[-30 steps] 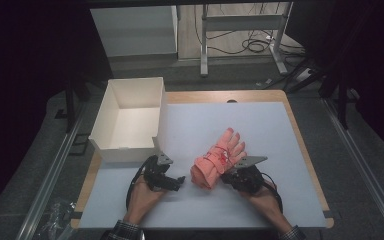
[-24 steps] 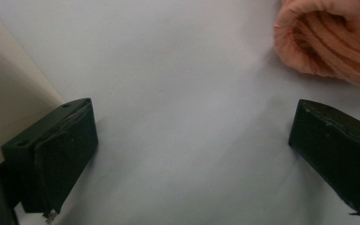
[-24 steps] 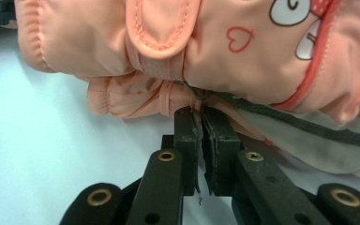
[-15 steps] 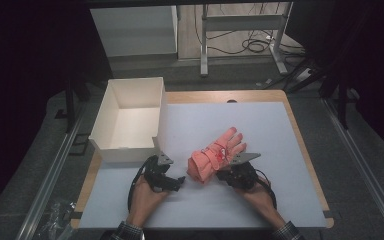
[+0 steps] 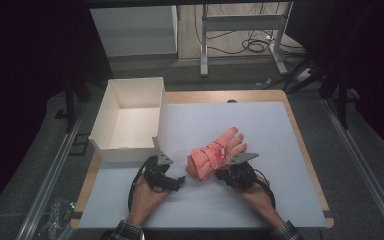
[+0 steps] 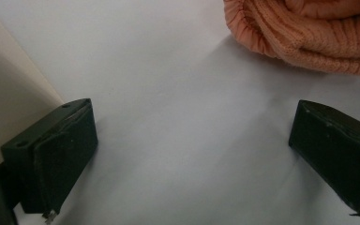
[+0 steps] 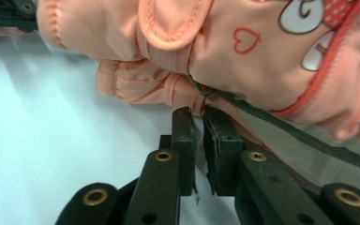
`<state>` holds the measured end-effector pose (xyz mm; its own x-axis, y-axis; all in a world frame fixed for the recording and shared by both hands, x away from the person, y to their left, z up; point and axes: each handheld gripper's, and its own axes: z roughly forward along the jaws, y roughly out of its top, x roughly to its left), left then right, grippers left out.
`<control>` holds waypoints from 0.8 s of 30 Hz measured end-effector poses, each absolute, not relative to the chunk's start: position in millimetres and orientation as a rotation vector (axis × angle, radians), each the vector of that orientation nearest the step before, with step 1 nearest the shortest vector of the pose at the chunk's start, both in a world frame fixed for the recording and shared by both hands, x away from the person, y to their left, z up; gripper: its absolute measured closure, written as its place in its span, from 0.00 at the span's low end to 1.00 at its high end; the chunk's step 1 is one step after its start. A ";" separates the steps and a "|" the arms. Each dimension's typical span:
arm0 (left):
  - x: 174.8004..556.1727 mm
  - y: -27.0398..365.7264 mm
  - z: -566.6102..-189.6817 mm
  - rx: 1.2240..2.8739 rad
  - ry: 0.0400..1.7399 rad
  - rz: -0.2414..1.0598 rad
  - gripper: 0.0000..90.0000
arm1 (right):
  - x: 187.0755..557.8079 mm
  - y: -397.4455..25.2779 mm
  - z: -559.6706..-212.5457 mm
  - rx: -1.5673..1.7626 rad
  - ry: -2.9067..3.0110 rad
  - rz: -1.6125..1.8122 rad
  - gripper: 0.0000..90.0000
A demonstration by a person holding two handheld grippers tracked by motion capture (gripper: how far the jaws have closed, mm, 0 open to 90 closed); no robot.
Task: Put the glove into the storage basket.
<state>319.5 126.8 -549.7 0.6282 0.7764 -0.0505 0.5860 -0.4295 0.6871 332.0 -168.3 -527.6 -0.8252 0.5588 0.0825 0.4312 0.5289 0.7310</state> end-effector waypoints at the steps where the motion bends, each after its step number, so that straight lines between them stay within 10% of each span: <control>1: 319.6 126.7 -549.7 2.168 1.059 0.357 0.01 | 331.6 -169.1 -527.0 0.847 2.597 1.179 0.89; 24: 318.7 123.0 -546.3 2.197 0.996 0.320 0.03 | 322.0 -237.3 -519.9 0.991 2.450 1.156 0.60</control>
